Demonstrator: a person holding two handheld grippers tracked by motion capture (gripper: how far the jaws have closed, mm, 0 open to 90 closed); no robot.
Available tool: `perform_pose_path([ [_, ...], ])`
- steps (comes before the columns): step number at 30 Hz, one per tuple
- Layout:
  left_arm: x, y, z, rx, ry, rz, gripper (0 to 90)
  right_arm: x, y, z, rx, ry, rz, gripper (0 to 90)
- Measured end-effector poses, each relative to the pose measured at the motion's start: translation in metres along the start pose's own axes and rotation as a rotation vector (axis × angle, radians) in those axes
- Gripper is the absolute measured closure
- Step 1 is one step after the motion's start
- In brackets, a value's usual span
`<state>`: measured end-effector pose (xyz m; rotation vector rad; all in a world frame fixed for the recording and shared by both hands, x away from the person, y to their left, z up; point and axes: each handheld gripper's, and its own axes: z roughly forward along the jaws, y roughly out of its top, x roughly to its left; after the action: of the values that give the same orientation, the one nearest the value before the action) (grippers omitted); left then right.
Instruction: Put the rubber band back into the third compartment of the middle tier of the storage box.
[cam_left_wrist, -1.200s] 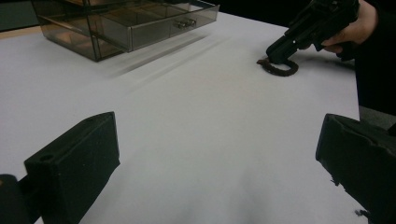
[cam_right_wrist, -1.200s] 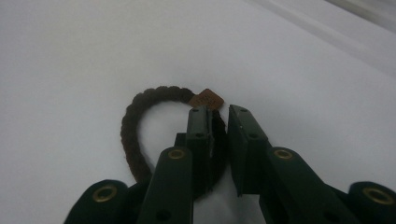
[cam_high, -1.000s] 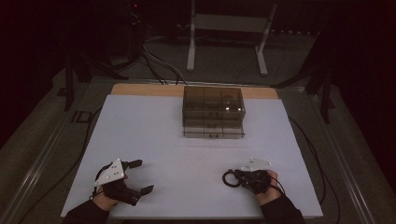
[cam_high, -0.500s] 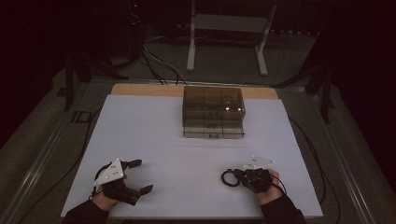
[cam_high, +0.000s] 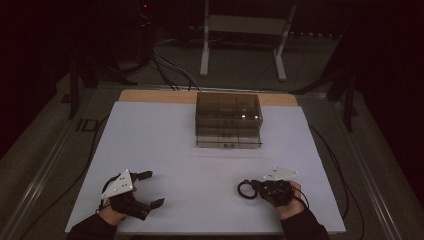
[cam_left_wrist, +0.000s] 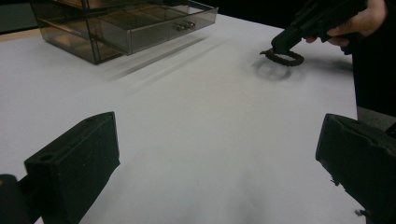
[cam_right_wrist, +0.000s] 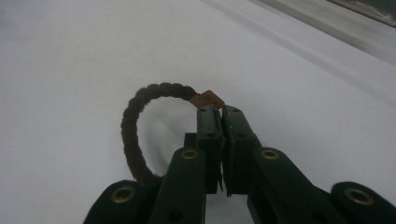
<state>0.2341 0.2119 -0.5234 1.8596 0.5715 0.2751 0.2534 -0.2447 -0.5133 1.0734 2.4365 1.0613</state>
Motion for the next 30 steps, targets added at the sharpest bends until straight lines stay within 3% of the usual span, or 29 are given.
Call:
perform_pose_path([
  [30, 0.001, 0.001, 0.000, -0.010, -0.007, -0.004, 0.3, -0.002, 0.026, -0.014, -0.026, -0.002, -0.018, 87.4],
])
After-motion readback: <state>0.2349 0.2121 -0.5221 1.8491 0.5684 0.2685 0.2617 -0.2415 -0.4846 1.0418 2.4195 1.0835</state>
